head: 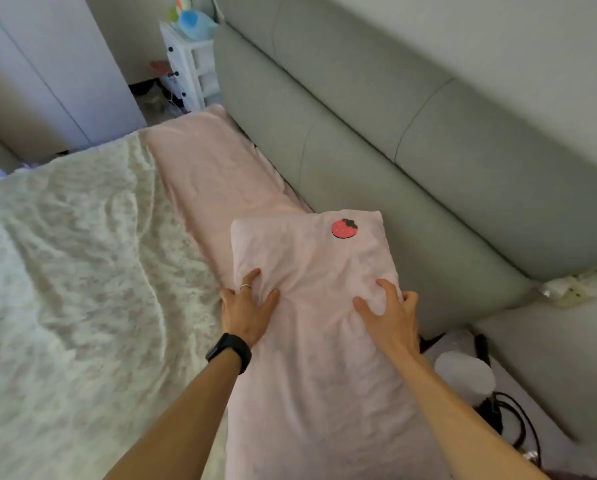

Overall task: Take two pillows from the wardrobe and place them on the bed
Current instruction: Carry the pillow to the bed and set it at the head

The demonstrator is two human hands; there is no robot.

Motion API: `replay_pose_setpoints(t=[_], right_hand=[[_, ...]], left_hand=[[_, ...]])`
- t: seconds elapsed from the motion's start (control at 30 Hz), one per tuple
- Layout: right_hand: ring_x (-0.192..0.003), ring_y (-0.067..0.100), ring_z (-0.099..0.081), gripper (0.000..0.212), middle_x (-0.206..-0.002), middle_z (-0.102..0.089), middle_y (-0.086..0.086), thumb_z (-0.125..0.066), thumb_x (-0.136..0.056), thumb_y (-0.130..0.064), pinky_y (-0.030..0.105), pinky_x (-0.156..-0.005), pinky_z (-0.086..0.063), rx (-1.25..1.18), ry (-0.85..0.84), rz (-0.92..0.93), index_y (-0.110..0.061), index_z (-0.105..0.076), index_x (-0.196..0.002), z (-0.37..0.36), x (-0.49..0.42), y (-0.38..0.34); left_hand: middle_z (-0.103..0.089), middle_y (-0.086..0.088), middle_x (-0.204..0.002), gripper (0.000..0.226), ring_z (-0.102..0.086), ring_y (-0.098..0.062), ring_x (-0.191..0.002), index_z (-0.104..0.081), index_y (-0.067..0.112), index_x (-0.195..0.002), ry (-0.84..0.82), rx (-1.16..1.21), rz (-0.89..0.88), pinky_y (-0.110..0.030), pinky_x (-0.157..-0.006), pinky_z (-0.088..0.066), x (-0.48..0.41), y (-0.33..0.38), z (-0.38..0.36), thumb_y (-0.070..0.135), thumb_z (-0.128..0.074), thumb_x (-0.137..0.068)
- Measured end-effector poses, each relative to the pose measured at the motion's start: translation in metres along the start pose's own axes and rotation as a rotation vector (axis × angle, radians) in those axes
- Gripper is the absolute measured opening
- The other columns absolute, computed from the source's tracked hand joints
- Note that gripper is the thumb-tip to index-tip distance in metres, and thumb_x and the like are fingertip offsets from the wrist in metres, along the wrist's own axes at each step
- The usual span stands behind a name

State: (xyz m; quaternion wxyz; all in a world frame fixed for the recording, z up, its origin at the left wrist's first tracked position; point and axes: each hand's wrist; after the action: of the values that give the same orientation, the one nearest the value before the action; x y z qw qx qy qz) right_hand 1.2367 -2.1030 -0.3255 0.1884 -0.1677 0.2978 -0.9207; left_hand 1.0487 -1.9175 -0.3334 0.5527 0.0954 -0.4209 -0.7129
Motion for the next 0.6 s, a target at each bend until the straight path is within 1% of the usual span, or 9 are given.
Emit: replay_pose_setpoints(t=[0.07, 0.13, 0.2, 0.27, 0.37, 0.43, 0.47, 0.53, 0.6], right_hand=[[-0.093, 0.029, -0.054, 0.062, -0.111, -0.031, 0.000, -0.068, -0.081, -0.061, 0.038, -0.086, -0.050, 0.017, -0.069, 0.055, -0.037, -0.047, -0.134, -0.009, -0.043, 0.001], [-0.093, 0.028, -0.054, 0.062, -0.111, -0.030, -0.001, -0.068, -0.080, -0.061, 0.038, -0.086, -0.051, 0.022, -0.121, 0.109, -0.039, -0.047, -0.133, -0.018, -0.088, 0.004], [-0.091, 0.028, -0.053, 0.062, -0.113, -0.029, -0.001, -0.067, -0.081, -0.061, 0.035, -0.083, -0.049, 0.064, -0.176, 0.134, -0.038, -0.046, -0.135, -0.028, -0.132, 0.006], [-0.087, 0.027, -0.053, 0.063, -0.114, -0.028, -0.001, -0.066, -0.082, -0.061, 0.032, -0.081, -0.046, 0.119, -0.226, 0.161, -0.038, -0.044, -0.136, -0.039, -0.172, 0.006], [-0.090, 0.028, -0.054, 0.064, -0.113, -0.028, -0.003, -0.066, -0.081, -0.063, 0.033, -0.083, -0.047, 0.160, -0.290, 0.232, -0.040, -0.043, -0.137, -0.064, -0.221, 0.005], [-0.095, 0.027, -0.053, 0.066, -0.113, -0.027, -0.003, -0.067, -0.080, -0.062, 0.034, -0.087, -0.049, 0.170, -0.307, 0.286, -0.039, -0.044, -0.137, -0.084, -0.248, 0.004], [-0.098, 0.027, -0.051, 0.066, -0.114, -0.028, -0.002, -0.068, -0.080, -0.062, 0.035, -0.089, -0.048, 0.179, -0.308, 0.301, -0.039, -0.044, -0.137, -0.095, -0.260, 0.005], [-0.105, 0.028, -0.047, 0.067, -0.117, -0.030, 0.000, -0.068, -0.080, -0.062, 0.035, -0.095, -0.045, 0.203, -0.302, 0.328, -0.039, -0.045, -0.138, -0.118, -0.283, 0.009], [-0.115, 0.033, -0.040, 0.068, -0.129, -0.032, 0.006, -0.063, -0.082, -0.063, 0.038, -0.103, -0.039, 0.275, -0.326, 0.326, -0.038, -0.043, -0.142, -0.143, -0.303, 0.016]], left_hand=[[-0.028, -0.001, -0.115, 0.065, -0.055, -0.034, -0.106, -0.038, 0.048, -0.140, 0.034, 0.025, 0.080, -0.043, -0.101, -0.048, -0.021, 0.006, -0.016, 0.064, -0.062, -0.082], [-0.028, 0.000, -0.115, 0.064, -0.054, -0.032, -0.104, -0.038, 0.048, -0.141, 0.072, 0.044, 0.134, -0.039, -0.099, -0.049, -0.042, 0.015, -0.034, 0.063, -0.062, -0.083], [-0.029, -0.001, -0.116, 0.062, -0.051, -0.025, -0.096, -0.038, 0.047, -0.142, 0.102, 0.064, 0.183, -0.032, -0.095, -0.047, -0.063, 0.022, -0.054, 0.060, -0.060, -0.086], [-0.028, -0.002, -0.118, 0.057, -0.045, -0.018, -0.090, -0.039, 0.043, -0.143, 0.141, 0.104, 0.222, -0.029, -0.095, -0.042, -0.080, 0.027, -0.074, 0.054, -0.059, -0.091], [-0.028, -0.006, -0.127, 0.054, -0.044, -0.012, -0.084, -0.040, 0.038, -0.145, 0.219, 0.198, 0.310, -0.034, -0.104, -0.043, -0.101, 0.024, -0.103, 0.047, -0.058, -0.094], [-0.026, -0.003, -0.124, 0.054, -0.043, -0.007, -0.081, -0.039, 0.038, -0.146, 0.269, 0.230, 0.354, -0.033, -0.103, -0.042, -0.118, 0.017, -0.121, 0.047, -0.057, -0.095], [-0.025, -0.001, -0.121, 0.054, -0.044, -0.009, -0.083, -0.038, 0.039, -0.145, 0.289, 0.237, 0.371, -0.032, -0.102, -0.042, -0.127, 0.012, -0.129, 0.048, -0.056, -0.095], [-0.025, 0.000, -0.117, 0.054, -0.044, -0.015, -0.093, -0.039, 0.040, -0.144, 0.333, 0.261, 0.389, -0.029, -0.100, -0.040, -0.146, 0.002, -0.144, 0.048, -0.057, -0.094], [-0.027, -0.002, -0.119, 0.054, -0.043, -0.020, -0.104, -0.040, 0.039, -0.144, 0.372, 0.268, 0.419, -0.029, -0.100, -0.037, -0.166, -0.009, -0.156, 0.048, -0.058, -0.094]])
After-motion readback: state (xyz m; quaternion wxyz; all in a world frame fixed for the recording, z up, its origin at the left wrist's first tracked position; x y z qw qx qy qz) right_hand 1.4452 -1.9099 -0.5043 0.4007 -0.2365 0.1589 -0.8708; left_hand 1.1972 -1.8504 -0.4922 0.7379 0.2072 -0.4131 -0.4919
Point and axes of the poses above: each hand's wrist, its own x-axis away from the middle knuckle, its own z-axis out of the back of the hand, y = z × x
